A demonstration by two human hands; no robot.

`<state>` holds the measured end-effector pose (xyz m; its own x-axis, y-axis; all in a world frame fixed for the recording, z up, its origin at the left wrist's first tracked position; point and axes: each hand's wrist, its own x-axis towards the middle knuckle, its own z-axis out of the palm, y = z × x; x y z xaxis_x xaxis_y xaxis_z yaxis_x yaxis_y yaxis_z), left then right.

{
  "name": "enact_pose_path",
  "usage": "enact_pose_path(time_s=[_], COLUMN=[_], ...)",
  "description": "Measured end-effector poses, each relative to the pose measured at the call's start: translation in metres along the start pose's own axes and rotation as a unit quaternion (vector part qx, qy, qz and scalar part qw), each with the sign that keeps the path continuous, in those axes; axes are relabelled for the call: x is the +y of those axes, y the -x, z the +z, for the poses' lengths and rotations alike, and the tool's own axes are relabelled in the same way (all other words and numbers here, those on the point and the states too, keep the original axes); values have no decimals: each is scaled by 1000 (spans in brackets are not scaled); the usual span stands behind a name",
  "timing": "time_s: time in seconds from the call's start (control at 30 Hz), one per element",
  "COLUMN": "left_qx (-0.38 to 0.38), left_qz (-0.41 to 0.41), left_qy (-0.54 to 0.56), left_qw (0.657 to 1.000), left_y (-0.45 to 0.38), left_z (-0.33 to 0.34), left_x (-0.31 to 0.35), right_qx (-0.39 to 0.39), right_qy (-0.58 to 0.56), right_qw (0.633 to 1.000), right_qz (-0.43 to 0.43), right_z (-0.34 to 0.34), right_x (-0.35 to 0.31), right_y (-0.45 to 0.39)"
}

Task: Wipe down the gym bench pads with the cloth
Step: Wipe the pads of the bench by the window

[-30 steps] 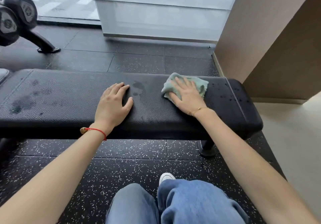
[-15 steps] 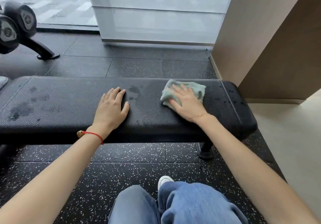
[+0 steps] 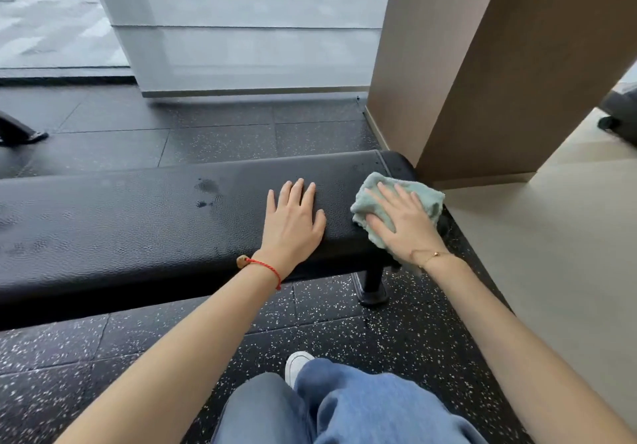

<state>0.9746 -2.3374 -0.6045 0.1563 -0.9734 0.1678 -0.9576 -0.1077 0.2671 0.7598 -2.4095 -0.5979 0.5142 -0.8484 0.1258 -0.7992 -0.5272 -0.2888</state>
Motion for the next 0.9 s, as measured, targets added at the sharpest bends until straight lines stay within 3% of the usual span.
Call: enact_pose_path(time_s=[0.13, 0.37, 0.67, 0.9], left_qx=[21, 50, 59, 48], left_qz=[-7, -11, -23, -37], left_qy=[-16, -23, -33, -30], left_qw=[1000, 998, 997, 998], left_y=[2, 1, 0, 1], left_z=[8, 8, 12, 6], left_x=[-2, -2, -2, 1], right_qx=[6, -35, -60, -84], right_qy=[-28, 54, -35, 13], right_qw=[998, 997, 988, 990], right_qz=[-48, 53, -135, -112], right_z=[-3, -2, -18, -6], right_x=[17, 34, 52, 49], right_y=[43, -92, 2, -121])
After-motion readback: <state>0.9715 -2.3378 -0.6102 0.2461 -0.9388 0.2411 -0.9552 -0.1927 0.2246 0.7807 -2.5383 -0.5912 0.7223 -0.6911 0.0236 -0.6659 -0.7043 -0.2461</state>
